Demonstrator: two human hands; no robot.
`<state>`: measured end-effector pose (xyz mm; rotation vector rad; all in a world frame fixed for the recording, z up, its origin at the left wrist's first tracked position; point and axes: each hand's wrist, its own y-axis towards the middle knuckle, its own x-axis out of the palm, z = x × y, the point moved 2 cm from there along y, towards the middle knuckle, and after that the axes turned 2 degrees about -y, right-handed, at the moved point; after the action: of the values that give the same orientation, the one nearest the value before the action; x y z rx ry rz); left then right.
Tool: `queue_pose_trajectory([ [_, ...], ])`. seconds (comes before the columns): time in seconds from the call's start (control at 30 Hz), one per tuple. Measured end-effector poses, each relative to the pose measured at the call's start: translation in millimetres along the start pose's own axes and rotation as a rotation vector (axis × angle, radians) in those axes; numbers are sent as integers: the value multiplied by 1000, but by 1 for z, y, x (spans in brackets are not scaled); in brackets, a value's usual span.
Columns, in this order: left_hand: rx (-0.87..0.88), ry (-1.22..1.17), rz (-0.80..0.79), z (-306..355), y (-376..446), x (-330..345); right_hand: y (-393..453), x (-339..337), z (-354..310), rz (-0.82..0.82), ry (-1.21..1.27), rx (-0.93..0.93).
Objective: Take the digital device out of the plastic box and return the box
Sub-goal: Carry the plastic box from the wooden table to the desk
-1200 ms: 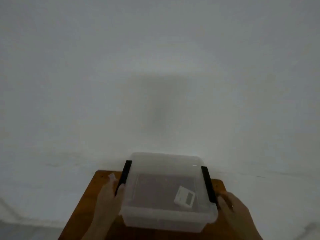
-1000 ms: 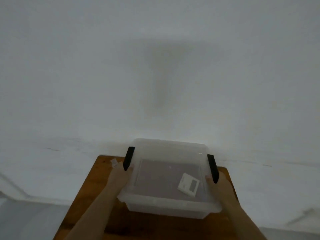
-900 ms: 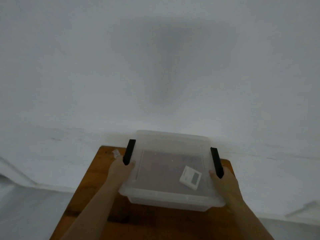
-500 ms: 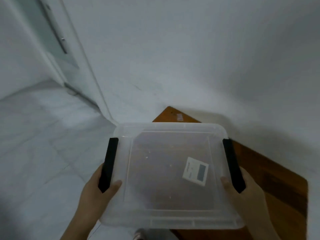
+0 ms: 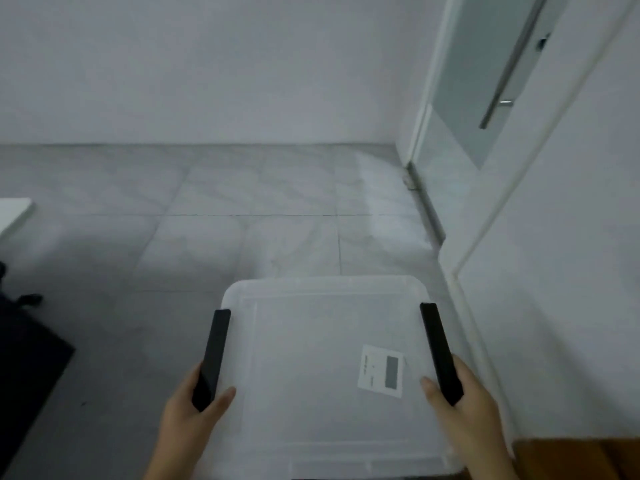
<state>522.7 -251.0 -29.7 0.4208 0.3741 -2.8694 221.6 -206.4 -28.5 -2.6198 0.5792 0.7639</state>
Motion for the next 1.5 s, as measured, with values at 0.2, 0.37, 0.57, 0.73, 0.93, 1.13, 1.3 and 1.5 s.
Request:
queue_pose_trajectory([
  [0.2,-26,-46,124,4,105,-41,84,84,-79,-104,10,-47],
  [0.37,-74,-86,156,9,210,-26,185,133,-124,-125,-43,-43],
  [0.57,-71,-105,258,53,376,0,349,199,-209,-121,-23,-103],
  [0.73,-112,-112,366,95,500,-2,470,258,-301,-188,-36,-153],
  [0.93,-212,-143,481,114,623,-16,579,347,-389,-319,-95,-187],
  [1.13,-239,-202,535,129,799,-52,705,465,-503,-403,-131,-284],
  [1.3,-174,-234,575,165,932,-99,784,549,-608,-435,-163,-332],
  [1.5,-290,-241,664,151,1061,-146,868,674,-707,-629,-207,-411],
])
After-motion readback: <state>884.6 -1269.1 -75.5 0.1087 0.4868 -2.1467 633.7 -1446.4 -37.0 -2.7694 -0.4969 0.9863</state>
